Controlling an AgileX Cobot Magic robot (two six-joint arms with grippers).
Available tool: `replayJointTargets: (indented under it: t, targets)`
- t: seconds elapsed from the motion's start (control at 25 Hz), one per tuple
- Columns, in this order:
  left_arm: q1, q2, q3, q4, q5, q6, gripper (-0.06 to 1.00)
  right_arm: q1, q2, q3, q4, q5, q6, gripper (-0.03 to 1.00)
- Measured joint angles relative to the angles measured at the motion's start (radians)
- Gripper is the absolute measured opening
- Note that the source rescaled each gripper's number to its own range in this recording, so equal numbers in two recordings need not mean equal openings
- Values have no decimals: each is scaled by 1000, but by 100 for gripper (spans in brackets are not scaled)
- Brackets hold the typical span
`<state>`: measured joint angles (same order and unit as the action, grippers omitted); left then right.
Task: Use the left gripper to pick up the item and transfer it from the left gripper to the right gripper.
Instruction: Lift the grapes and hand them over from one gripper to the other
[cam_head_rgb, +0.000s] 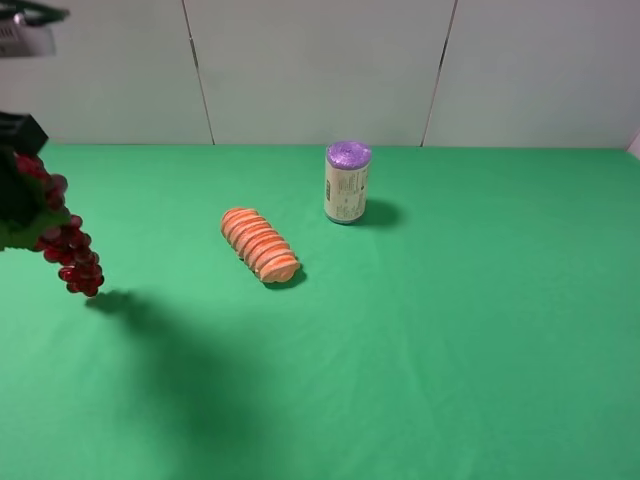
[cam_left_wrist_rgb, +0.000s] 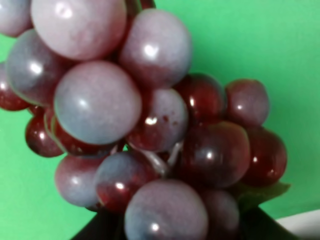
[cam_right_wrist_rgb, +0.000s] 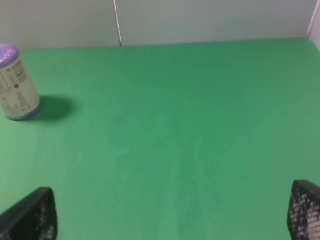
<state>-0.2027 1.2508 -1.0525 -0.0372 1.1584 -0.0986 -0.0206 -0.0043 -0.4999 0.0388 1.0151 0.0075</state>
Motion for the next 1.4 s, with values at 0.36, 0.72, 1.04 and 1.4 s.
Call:
replayJointTargets:
  t: [0.36,0.72,1.04,1.4]
  targets:
    - [0,0,-165,-25,9,49,1,0,0,0,2,0,0,100]
    - [-36,1,-209,-119,9,80,0,0,0,0,137,-1,-100,100]
    - [-226,77,-231,-128,9,61,0,0,41,-9,315,-58,-182,100]
    - [-407,264,-335,-126,5,56,0,1,267,-9,549,-190,-452,100]
